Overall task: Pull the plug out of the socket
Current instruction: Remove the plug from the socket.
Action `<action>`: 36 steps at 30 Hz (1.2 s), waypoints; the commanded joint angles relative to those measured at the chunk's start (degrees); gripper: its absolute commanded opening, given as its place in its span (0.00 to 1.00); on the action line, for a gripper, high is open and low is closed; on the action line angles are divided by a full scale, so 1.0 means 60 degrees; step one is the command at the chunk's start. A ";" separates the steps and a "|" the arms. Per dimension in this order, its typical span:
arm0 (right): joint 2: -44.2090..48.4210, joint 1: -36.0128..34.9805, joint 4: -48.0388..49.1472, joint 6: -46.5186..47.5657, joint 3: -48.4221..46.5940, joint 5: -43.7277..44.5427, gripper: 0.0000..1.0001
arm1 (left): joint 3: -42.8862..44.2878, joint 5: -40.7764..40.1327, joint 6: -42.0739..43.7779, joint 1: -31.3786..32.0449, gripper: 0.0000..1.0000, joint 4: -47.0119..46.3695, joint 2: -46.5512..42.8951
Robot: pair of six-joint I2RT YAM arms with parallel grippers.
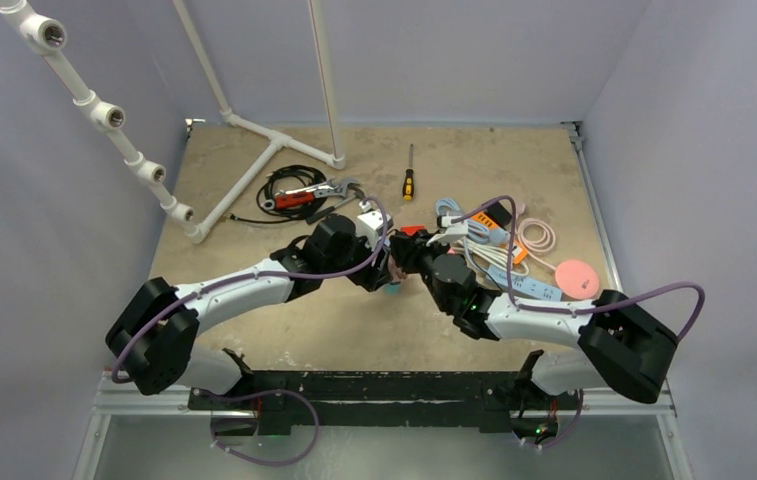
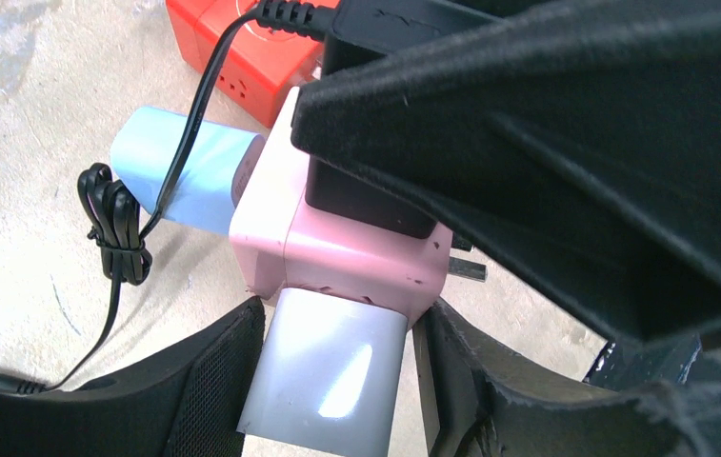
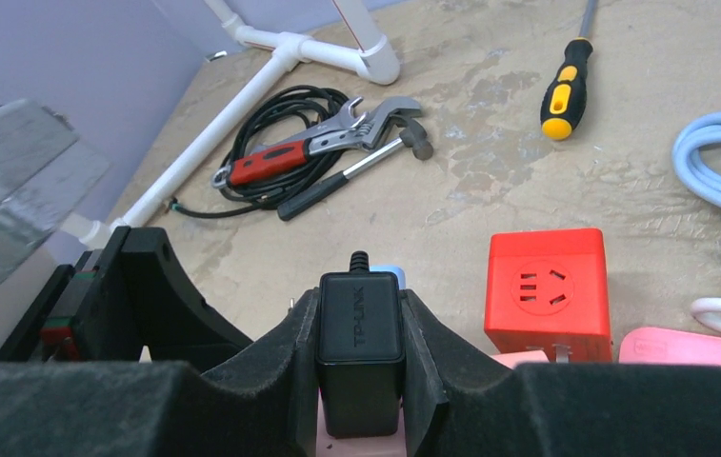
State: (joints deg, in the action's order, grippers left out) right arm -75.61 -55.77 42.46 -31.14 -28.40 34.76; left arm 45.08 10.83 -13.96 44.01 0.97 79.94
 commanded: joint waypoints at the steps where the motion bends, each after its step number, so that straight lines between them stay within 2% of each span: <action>1: 0.0419 0.0417 0.1043 -0.1060 0.0015 -0.1202 0.00 | 0.0075 -0.0589 -0.0137 -0.0147 0.30 -0.0719 0.0131; 5: 0.0317 0.0421 0.0968 -0.0877 -0.0093 -0.0895 0.00 | 0.0092 -0.0618 -0.0120 -0.0148 0.29 -0.0703 0.0138; 10: 0.0234 0.0071 0.0899 -0.0450 -0.0248 -0.0501 0.00 | 0.0133 -0.0903 -0.0190 -0.0153 0.23 -0.0619 0.0124; 22: -0.0888 -0.1489 -0.0108 0.0605 -0.1431 0.2346 0.00 | 0.0179 -0.1149 -0.0283 -0.0212 0.04 -0.0528 -0.0123; 24: -0.0993 -0.1501 -0.0215 0.0543 -0.1530 0.2353 0.00 | 0.0185 -0.1168 -0.0269 -0.0235 0.00 -0.0521 -0.0125; 32: -0.0337 -0.1388 0.0094 0.0355 -0.1115 0.1620 0.00 | 0.0177 -0.1248 -0.0195 -0.0245 0.00 -0.0484 -0.0104; 36: 0.0072 -0.0606 0.0151 -0.0110 -0.0813 0.0404 0.00 | 0.0189 -0.1288 -0.0168 -0.0238 0.00 -0.0459 -0.0033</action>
State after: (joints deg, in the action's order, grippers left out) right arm -79.72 -61.63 37.58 -27.40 -33.19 44.25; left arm 45.08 10.35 -13.69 43.33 4.43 80.25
